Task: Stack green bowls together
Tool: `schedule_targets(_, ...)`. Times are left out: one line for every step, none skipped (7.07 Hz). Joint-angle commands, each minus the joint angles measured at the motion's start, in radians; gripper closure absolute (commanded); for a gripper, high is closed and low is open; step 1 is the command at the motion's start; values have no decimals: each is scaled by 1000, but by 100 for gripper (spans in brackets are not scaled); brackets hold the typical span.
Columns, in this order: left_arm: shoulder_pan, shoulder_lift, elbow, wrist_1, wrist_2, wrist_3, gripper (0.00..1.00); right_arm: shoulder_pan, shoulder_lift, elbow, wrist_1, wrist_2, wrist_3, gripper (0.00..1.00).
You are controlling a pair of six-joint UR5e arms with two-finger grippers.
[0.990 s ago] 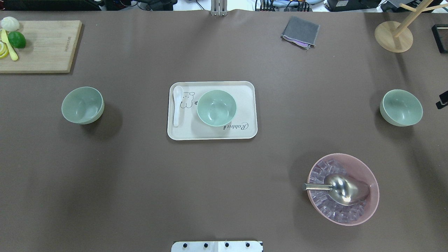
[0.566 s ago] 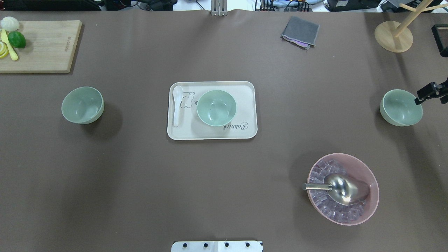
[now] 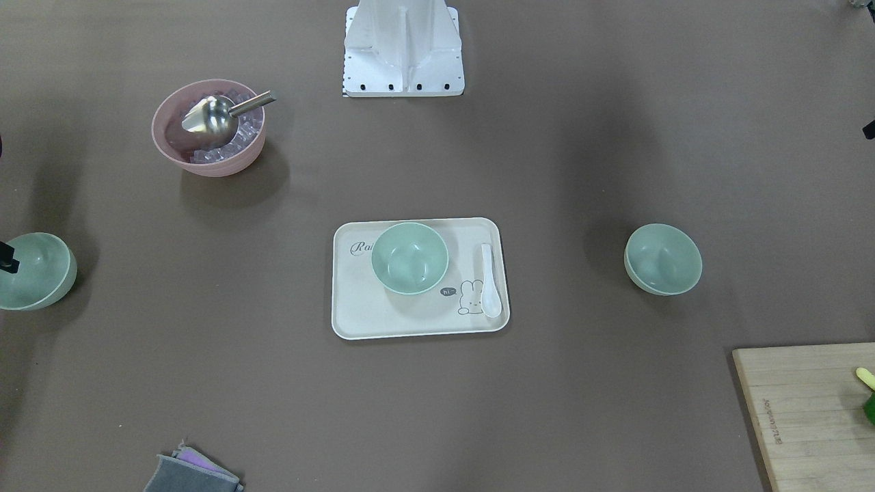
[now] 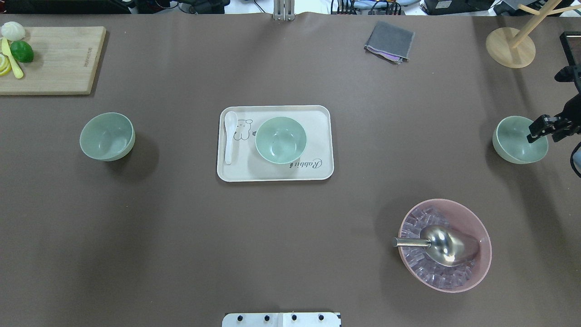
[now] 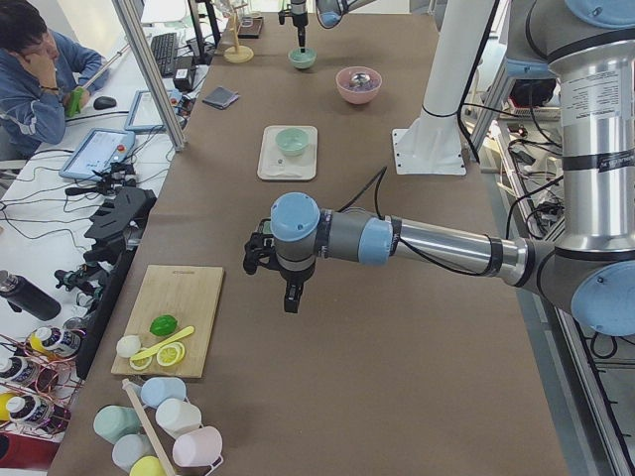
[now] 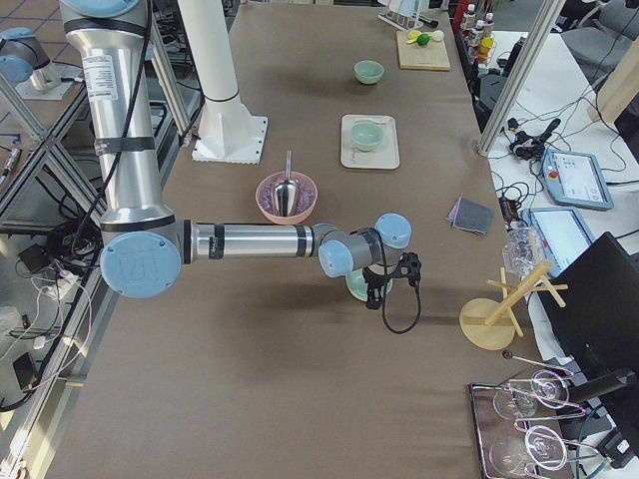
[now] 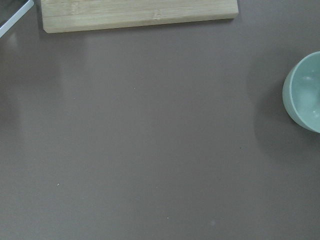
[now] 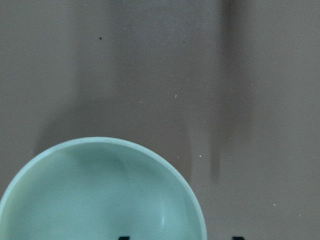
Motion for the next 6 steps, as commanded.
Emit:
schedule_targets(2, 2, 3, 2, -9, -3, 2, -19, -1, -1, 0, 1, 19, 69)
schedule_targets(2, 4, 15, 0, -67, -3, 2, -23, -1, 2, 0, 3, 21, 94)
schedule_targets(2, 4, 20, 0, -79, -3, 2, -22, -3, 22, 0, 9, 22, 100)
schedule_targets(2, 4, 20, 5, -79, -4, 2, -20, -3, 90, -21, 38, 38, 100)
schedule_targets(2, -1, 26, 3, -81, -6, 2, -23, 14, 168, -68, 39, 115, 100)
schedule_targets(17, -33, 37, 3, -78, -39, 2, -61, 78, 262, -148, 49, 257, 100)
